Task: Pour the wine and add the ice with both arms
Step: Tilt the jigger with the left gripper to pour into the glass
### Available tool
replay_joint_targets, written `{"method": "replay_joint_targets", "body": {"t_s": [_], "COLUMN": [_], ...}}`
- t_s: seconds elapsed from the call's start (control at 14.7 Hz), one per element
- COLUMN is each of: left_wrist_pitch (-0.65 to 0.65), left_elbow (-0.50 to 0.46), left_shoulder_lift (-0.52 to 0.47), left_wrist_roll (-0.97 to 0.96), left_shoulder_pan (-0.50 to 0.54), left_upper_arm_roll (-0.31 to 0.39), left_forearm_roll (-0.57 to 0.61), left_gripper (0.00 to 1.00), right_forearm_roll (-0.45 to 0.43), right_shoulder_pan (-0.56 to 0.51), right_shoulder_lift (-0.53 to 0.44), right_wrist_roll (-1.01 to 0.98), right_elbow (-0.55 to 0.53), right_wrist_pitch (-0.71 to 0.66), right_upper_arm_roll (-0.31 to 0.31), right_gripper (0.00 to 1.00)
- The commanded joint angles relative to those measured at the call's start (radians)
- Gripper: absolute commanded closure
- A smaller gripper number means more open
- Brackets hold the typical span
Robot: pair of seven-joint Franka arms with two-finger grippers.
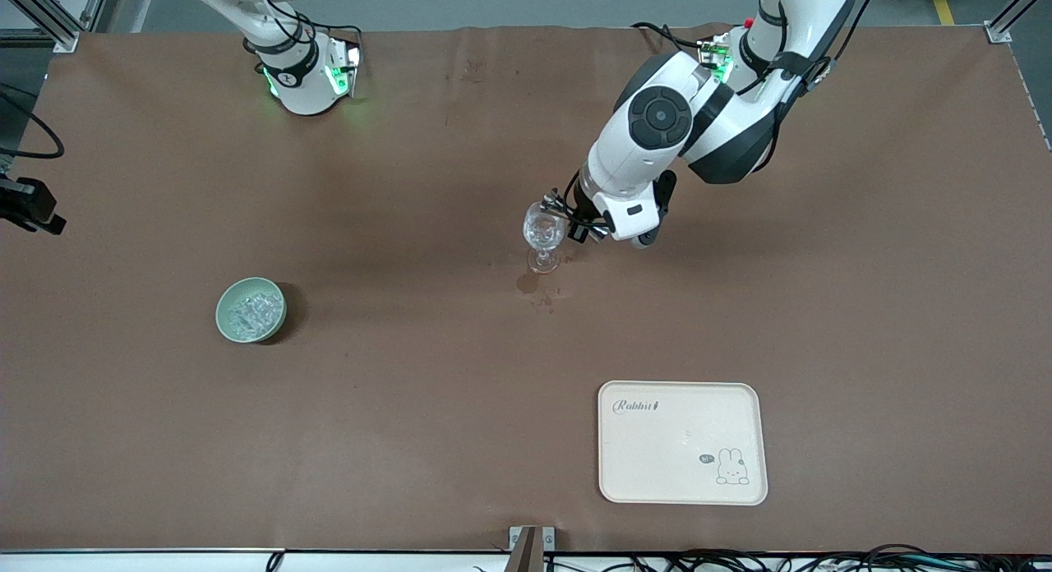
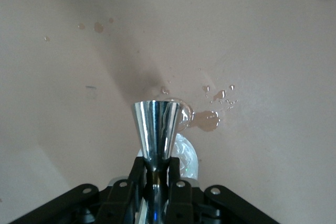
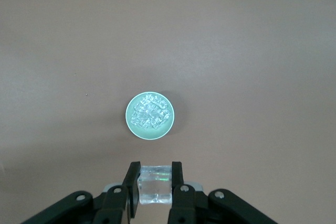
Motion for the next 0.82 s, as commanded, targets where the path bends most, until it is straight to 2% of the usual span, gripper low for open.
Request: {"method": "replay_joint_targets", "body": {"t_s": [0.0, 0.75], "left_wrist_pitch": [-0.020, -0.049], "left_elbow": [0.006, 0.020], "left_shoulder_lift": [-0.009, -0.011], "left_wrist_roll": [-0.046, -0.092], "left_shoulder_pan": [-0.003, -0.049], "left_upper_arm_roll": [-0.001, -0.001], "left_forearm_roll": [0.056, 0.188], "left_gripper": [1.00, 1.00], "right_forearm_roll": [0.001, 0.001], "right_shoulder_pan": [-0.004, -0.001], "right_shoulder_lift": [0.011, 0.011], "right_wrist_roll": [0.017, 0.017], "right_elbow": [0.022, 0.019], "right_wrist_pitch": [-0.003, 0.004], "right_upper_arm_roll": [0.007, 0.009], "right_gripper": [1.00, 1.00]}}
